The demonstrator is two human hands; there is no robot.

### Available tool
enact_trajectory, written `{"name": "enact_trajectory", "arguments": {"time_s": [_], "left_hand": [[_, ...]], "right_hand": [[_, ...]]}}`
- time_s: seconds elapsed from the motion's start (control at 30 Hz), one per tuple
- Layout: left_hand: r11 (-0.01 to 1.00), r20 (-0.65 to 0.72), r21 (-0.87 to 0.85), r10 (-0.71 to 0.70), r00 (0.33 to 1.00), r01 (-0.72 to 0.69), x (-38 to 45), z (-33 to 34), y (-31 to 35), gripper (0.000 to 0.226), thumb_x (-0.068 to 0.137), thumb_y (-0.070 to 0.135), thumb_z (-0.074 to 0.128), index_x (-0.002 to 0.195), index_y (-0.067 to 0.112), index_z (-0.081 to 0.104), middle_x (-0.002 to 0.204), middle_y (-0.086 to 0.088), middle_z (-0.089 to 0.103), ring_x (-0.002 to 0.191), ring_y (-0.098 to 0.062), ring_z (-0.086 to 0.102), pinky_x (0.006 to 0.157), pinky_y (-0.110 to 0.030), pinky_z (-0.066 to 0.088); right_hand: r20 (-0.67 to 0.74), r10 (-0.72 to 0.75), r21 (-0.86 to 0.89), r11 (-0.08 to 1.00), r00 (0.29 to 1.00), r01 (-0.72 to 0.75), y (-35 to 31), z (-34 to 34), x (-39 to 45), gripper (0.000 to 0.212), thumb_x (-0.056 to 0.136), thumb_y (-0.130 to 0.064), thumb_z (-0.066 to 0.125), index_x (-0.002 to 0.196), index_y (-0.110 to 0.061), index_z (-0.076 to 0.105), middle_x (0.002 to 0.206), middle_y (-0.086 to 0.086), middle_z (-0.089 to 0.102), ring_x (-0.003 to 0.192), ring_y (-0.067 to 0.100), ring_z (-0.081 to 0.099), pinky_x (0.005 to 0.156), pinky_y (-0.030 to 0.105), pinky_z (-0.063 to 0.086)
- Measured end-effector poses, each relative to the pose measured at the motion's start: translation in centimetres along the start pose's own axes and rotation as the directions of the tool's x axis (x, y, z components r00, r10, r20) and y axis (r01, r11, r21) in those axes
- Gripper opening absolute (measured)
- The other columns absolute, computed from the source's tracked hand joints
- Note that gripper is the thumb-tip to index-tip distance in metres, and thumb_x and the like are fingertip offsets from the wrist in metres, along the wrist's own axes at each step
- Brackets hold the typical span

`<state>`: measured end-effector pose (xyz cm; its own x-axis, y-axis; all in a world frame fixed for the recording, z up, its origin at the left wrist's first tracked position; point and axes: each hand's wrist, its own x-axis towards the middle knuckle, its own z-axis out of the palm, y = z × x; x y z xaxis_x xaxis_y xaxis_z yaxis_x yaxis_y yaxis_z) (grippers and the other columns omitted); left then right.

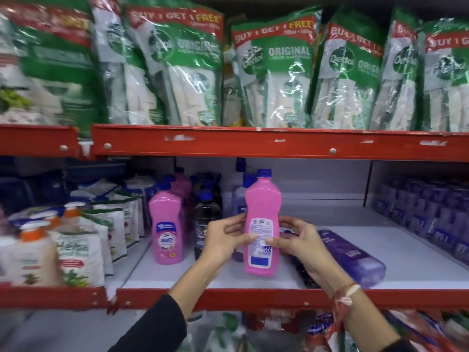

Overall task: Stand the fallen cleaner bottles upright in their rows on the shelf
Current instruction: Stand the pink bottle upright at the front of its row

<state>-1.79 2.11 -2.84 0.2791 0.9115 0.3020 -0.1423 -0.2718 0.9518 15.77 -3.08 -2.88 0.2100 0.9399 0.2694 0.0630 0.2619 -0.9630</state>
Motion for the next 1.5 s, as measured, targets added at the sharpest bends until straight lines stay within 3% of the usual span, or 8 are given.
{"name": "enact_trajectory", "arguments": {"time_s": [0.17,0.53,0.67,0.77,0.9,1.13,1.3,1.5], "left_hand": [[0.994,-0.137,0.101,0.051,0.989,-0.038,-2.2,-9.1,-0.3,0.063,0.061,-0.013,0.077,0.121,-0.004,0.058,0.106,-0.016,0.069,0.077,-0.011,0.069,0.069,-0.019,0.06],[0.989,-0.299,0.146,0.05,0.953,-0.006,-3.3,-17.9,-2.6,0.068,0.06,-0.009,0.079,0.124,-0.005,0.055,0.116,-0.021,0.066,0.092,-0.023,0.068,0.07,-0.014,0.058],[0.981,-0.283,0.192,0.086,0.955,-0.031,-3.7,-18.0,-3.0,0.058,0.063,0.016,0.084,0.117,0.009,0.063,0.1,0.0,0.072,0.079,0.0,0.069,0.07,-0.013,0.058],[0.983,-0.294,0.182,0.054,0.954,0.001,-4.4,-18.5,-3.2,0.028,0.074,0.042,0.07,0.096,0.024,0.068,0.097,-0.001,0.074,0.088,-0.01,0.07,0.084,-0.035,0.059],[0.981,-0.272,0.194,0.045,0.961,0.009,-4.7,-19.6,-3.4,0.01,0.085,0.013,0.065,0.081,0.022,0.067,0.084,0.001,0.07,0.083,-0.016,0.065,0.092,-0.052,0.053],[0.966,-0.179,0.252,-0.007,0.984,0.053,-4.2,-20.7,-3.7,0.062,0.078,0.002,0.07,0.135,0.007,0.044,0.125,-0.005,0.053,0.118,-0.021,0.051,0.104,-0.04,0.045],[0.959,-0.221,0.279,0.01,0.975,0.053,-4.1,-20.7,-4.7,0.054,0.077,-0.001,0.07,0.128,0.004,0.051,0.1,-0.001,0.065,0.083,-0.001,0.062,0.064,-0.006,0.053],[0.917,-0.327,0.395,0.084,0.941,0.055,-4.7,-19.3,-4.8,0.047,0.079,0.005,0.069,0.124,0.006,0.053,0.118,-0.013,0.063,0.1,-0.02,0.063,0.089,-0.037,0.055]], "right_hand": [[0.087,-0.1,-0.054,0.993,0.991,0.105,2.2,9.3,0.5,0.048,0.066,0.005,0.08,0.107,-0.008,0.059,0.1,0.006,0.07,0.077,0.008,0.072,0.064,0.019,0.057],[0.095,-0.083,-0.156,0.983,0.992,0.097,4.6,19.4,1.7,0.051,0.074,0.0,0.077,0.121,-0.002,0.058,0.116,0.015,0.068,0.104,0.027,0.067,0.091,0.042,0.056],[-0.083,-0.138,-0.274,0.955,0.987,0.111,5.4,20.1,0.6,0.043,0.072,-0.012,0.081,0.111,-0.007,0.064,0.102,0.005,0.073,0.094,0.019,0.07,0.082,0.034,0.059],[-0.094,-0.116,-0.272,0.958,0.989,0.087,6.8,20.9,-0.5,0.051,0.068,-0.015,0.084,0.112,-0.012,0.06,0.097,-0.008,0.068,0.094,0.012,0.068,0.071,0.013,0.054],[0.151,-0.073,-0.243,0.964,0.986,0.109,7.3,22.1,-0.5,0.083,0.059,-0.02,0.089,0.131,-0.019,0.047,0.116,-0.015,0.062,0.103,-0.005,0.063,0.085,0.008,0.048],[0.293,-0.009,-0.203,0.977,0.956,0.071,6.7,21.8,1.0,0.069,0.073,-0.003,0.079,0.132,-0.014,0.044,0.128,0.012,0.062,0.117,0.026,0.061,0.102,0.045,0.049],[0.342,-0.013,-0.253,0.962,0.939,0.105,6.9,21.6,1.7,0.066,0.079,-0.006,0.074,0.134,-0.011,0.039,0.128,0.015,0.06,0.119,0.027,0.059,0.102,0.041,0.049],[0.321,-0.051,-0.29,0.945,0.946,0.15,7.2,21.1,2.2,0.073,0.075,-0.013,0.079,0.135,-0.028,0.039,0.115,-0.002,0.064,0.098,0.012,0.065,0.084,0.022,0.056]]}}
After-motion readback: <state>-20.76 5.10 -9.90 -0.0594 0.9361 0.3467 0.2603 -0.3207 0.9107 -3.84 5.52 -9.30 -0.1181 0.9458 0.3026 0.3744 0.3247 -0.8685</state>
